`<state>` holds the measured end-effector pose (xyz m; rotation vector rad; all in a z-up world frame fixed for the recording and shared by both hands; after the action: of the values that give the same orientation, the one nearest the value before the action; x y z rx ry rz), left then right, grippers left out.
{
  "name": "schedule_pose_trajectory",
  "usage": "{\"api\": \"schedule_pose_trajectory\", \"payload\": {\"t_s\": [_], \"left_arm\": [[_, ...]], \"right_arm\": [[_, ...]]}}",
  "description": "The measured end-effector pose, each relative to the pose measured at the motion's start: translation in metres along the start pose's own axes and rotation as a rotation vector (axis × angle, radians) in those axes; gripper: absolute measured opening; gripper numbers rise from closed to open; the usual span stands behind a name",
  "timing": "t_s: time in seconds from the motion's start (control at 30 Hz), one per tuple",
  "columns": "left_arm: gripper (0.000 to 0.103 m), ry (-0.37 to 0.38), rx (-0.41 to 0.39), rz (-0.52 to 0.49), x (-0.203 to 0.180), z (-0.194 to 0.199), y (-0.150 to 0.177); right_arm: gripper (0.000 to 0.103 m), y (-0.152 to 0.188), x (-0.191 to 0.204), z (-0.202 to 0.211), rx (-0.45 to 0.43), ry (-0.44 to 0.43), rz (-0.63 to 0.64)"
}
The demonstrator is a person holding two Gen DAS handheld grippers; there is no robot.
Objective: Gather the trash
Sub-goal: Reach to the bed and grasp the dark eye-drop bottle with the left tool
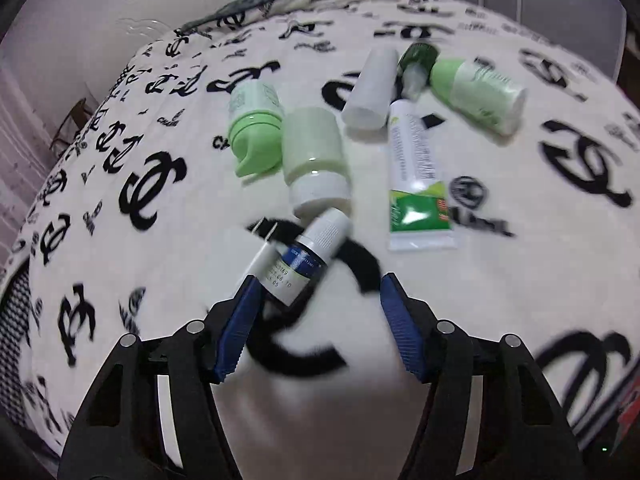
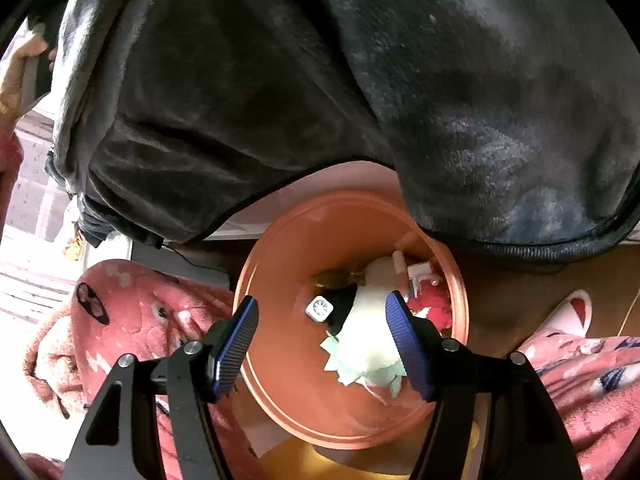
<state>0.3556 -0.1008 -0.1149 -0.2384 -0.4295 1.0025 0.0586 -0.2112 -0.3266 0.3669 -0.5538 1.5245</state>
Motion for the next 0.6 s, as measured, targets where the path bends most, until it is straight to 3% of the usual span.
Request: {"api": "schedule_pose_trajectory", "payload": {"t_s": [0.07,0.17,0.37,0.6], "left_arm": [[0.057,-0.012,0.024,-0.026,0.0,-0.008,-0.008],[0.043,-0.017,0.076,-0.037,0.002,-0.021,-0.013],[0.042,-0.06,0.064,-0.037,-0.004,-0.025,-0.017],[0.041,-0.036,0.009,0.005,-0.003,-0.004,-0.008]], "right_arm": [[0.065,0.0,0.0,0.0,0.002,-0.012,-0.006],[0.065,-0.001,-0.001,0.0,0.006,-0.035,-0.015],[0.065,0.0,-0.002,0.0,0.01,-0.049,-0.02],[0.065,0.001,-0.001,0.004,-0.002,-0.047,-0.016]]}}
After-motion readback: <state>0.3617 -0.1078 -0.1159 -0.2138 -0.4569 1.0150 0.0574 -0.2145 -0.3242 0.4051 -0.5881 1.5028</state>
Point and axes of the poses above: each gripper's, at about its wrist camera, not at the fingertips, and z roughly against the way its jaws point, x to its left, y to its underside, the point moved 6 cm from there along -z, roughly the way its jaws point, and after that the axes turned 8 degrees about x, right-handed, at the moved point
